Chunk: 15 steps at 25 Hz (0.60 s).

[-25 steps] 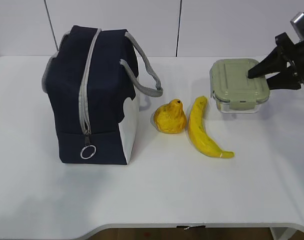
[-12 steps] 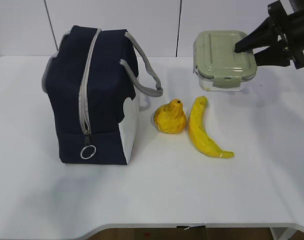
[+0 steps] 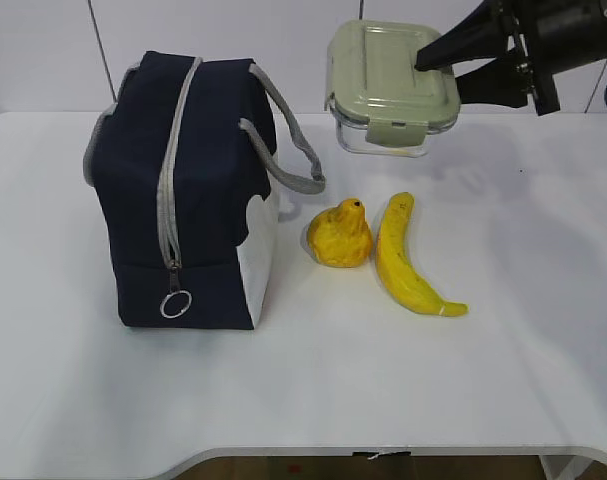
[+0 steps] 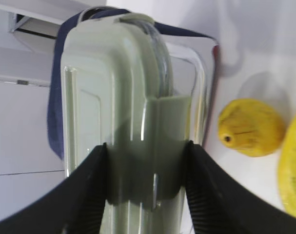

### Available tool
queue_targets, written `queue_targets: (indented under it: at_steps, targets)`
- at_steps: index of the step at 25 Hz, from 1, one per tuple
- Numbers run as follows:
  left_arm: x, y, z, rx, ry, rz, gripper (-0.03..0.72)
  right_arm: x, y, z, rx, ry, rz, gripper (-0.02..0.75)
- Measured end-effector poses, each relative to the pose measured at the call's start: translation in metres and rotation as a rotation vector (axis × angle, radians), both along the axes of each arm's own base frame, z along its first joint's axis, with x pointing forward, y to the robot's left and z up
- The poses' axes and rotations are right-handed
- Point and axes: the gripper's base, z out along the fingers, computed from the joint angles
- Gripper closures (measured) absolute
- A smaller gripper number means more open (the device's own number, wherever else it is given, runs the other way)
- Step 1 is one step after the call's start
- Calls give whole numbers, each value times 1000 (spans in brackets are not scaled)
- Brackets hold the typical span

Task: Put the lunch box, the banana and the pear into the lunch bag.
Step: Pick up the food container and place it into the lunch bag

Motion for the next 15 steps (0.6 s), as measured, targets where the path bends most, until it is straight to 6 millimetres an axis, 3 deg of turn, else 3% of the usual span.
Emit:
queue_targets:
  at_steps: [9,15]
  targets:
    - [56,-7,10,-41,58,-65,431,-5,43,8,113,5,73,372]
    - [95,-15,0,-107,92,-112,367,-10,68,13,178,9,117,372]
